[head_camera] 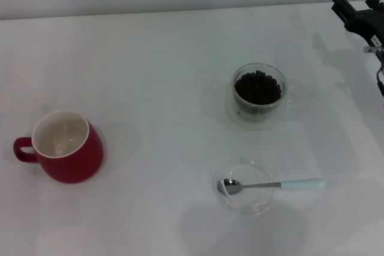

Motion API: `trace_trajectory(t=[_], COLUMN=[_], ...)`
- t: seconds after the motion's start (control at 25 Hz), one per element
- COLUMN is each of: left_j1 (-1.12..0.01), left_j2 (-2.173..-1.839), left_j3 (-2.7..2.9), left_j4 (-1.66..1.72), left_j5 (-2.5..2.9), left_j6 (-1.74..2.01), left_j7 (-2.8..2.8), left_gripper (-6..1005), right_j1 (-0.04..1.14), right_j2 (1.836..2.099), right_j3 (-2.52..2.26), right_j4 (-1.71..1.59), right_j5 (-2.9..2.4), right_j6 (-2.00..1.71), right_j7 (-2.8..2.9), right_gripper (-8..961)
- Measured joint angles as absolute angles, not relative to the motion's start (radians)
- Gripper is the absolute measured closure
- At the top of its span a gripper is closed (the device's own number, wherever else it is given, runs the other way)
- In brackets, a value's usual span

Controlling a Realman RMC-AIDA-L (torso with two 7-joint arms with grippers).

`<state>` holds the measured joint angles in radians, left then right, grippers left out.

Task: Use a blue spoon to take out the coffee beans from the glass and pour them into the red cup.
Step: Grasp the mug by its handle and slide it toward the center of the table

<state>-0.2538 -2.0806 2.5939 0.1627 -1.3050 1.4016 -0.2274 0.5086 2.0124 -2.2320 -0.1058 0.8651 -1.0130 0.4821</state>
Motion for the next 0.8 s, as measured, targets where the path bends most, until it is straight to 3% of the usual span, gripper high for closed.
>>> trace_trajectory(t=[0.8], left_j1=[0.032], left_j2=[-2.082], left_j3=[2.842], left_j4=[0.091], left_j5=[-1.220], left_j6=[1.685], left_j7=[-0.226], left_gripper=[108], right_j1=[0.552], right_j2=[2.002], right_j3=[-2.220], right_j4=[-0.092], right_j5=[0.868], right_j6=[-1.018], right_j7=[0.460], right_gripper=[80])
